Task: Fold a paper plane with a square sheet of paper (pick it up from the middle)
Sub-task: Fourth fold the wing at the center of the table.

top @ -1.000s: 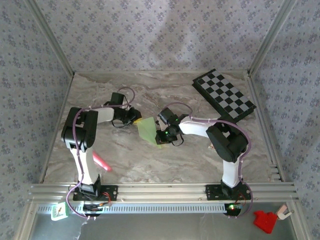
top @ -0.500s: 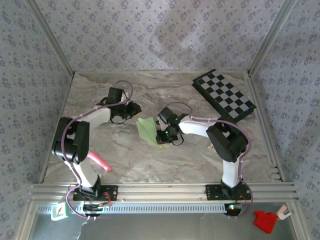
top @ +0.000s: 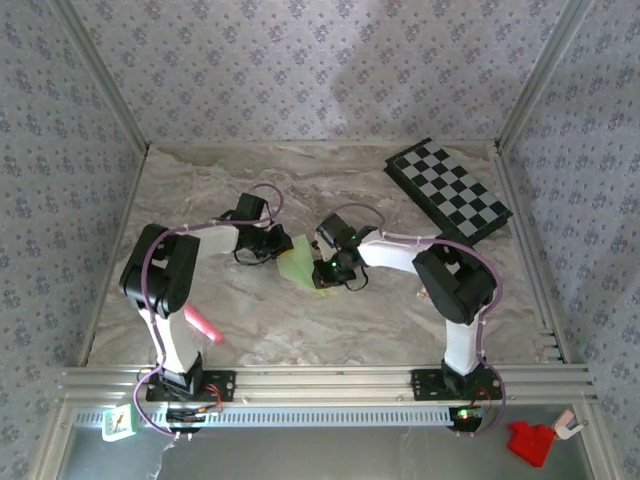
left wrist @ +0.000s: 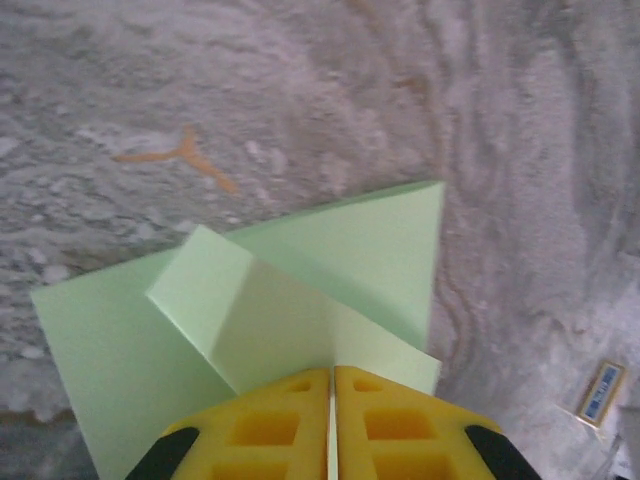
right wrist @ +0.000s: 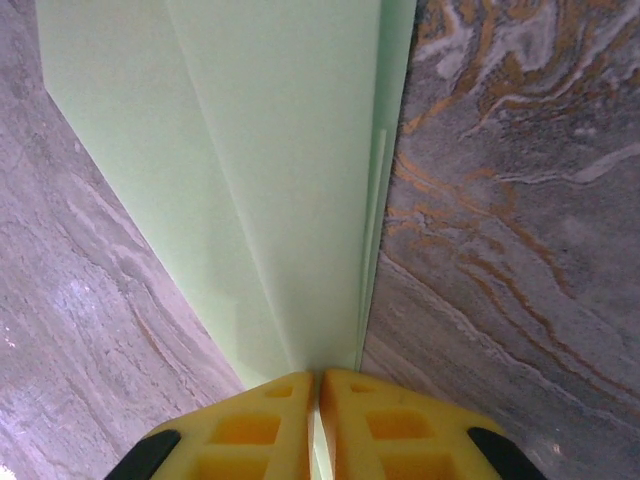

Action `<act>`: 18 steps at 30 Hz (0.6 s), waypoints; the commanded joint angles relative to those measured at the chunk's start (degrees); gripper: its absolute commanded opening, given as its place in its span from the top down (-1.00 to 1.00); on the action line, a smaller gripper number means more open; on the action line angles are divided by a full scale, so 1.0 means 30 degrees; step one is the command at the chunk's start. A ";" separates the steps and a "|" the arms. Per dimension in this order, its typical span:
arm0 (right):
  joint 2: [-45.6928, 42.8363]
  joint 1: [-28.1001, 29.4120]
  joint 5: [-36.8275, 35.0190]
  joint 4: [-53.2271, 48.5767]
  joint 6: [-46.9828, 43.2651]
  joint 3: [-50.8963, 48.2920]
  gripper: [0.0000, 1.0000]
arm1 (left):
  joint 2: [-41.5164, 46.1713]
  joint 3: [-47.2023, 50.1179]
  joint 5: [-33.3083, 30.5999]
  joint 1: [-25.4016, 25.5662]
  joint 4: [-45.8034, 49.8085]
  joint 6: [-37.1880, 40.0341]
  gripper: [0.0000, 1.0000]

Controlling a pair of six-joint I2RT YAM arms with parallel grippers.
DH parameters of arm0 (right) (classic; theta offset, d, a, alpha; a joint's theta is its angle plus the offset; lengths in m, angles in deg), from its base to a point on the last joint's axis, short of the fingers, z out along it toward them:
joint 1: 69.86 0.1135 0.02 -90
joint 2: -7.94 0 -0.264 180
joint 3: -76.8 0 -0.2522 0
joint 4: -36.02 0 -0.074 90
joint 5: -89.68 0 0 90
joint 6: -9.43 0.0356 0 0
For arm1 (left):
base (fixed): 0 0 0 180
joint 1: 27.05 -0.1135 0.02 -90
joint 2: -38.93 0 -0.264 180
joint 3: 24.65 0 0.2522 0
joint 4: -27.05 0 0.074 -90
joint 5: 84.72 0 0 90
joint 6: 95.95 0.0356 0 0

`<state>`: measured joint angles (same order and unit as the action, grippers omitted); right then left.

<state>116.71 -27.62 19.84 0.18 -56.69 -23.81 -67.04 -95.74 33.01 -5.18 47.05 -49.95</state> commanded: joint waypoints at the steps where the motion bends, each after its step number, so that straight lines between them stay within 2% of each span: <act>1: 0.0302 -0.0310 -0.0586 -0.1515 -0.0186 -0.0153 0.69 | -0.0559 -0.0355 -0.0688 -0.0024 0.0594 0.0267 0.82; 10: -0.1899 -0.0544 0.1100 0.1651 0.1785 0.0591 0.68 | -0.0992 -0.0551 -0.1968 -0.0008 0.2127 0.0574 0.86; 18: 0.0772 -0.0486 0.1278 0.2552 0.3127 0.2748 0.82 | -0.1267 -0.0669 -0.1949 0.0005 0.2460 0.0521 0.87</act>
<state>115.81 -29.11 22.42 6.45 -49.76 -18.39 -68.44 -97.72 30.74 -5.16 50.13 -49.47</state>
